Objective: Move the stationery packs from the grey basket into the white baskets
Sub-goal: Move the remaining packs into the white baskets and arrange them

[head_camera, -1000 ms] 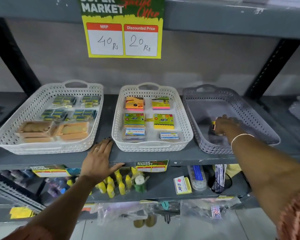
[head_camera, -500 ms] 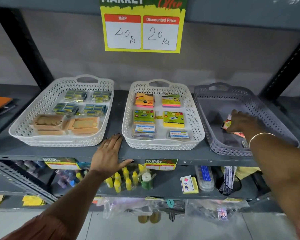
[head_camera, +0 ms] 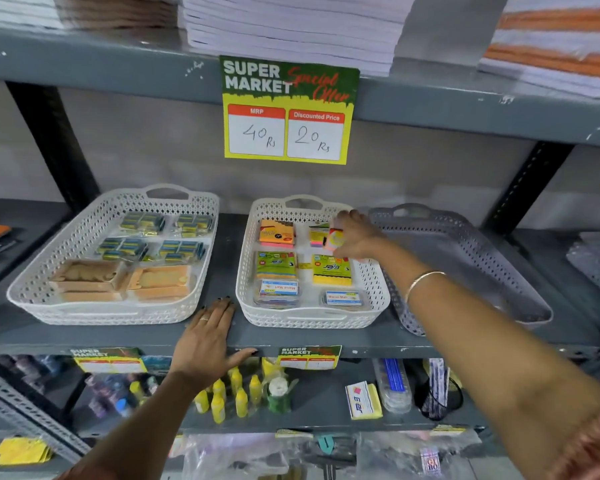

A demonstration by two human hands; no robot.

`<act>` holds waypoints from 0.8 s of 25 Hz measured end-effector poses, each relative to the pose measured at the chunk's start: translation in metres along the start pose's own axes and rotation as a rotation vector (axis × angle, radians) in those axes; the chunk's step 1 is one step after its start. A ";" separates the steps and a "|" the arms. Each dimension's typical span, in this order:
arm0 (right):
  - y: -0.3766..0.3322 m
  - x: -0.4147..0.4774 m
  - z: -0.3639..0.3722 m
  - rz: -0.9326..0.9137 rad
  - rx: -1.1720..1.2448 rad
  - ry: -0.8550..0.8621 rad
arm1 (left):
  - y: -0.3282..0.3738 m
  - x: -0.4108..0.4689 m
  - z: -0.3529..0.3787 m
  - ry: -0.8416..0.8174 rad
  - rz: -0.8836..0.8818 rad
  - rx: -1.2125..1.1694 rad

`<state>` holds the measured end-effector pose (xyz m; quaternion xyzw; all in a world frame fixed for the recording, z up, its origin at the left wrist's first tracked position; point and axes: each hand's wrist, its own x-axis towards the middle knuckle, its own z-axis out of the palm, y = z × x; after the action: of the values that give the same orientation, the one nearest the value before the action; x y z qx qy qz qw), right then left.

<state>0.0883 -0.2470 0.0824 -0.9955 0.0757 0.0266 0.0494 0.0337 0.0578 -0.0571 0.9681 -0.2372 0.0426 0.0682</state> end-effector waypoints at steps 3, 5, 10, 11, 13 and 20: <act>-0.014 0.009 0.028 0.012 -0.054 -0.152 | -0.002 0.002 0.001 -0.009 0.004 -0.010; -0.017 0.013 0.041 0.021 -0.090 -0.210 | -0.004 0.004 0.005 -0.002 0.011 -0.010; -0.019 0.017 0.058 0.047 -0.130 -0.252 | -0.005 0.005 0.007 -0.003 0.038 -0.009; -0.019 0.016 0.060 0.040 -0.136 -0.261 | -0.006 0.005 0.007 -0.010 0.037 -0.006; -0.020 0.014 0.062 0.031 -0.139 -0.257 | -0.006 0.004 0.006 -0.020 0.028 0.000; 0.005 -0.007 0.030 0.155 0.036 0.057 | -0.006 0.003 0.006 -0.019 0.023 0.000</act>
<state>0.0790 -0.2476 0.0526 -0.9860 0.1542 0.0006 0.0627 0.0391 0.0606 -0.0633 0.9657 -0.2489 0.0340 0.0656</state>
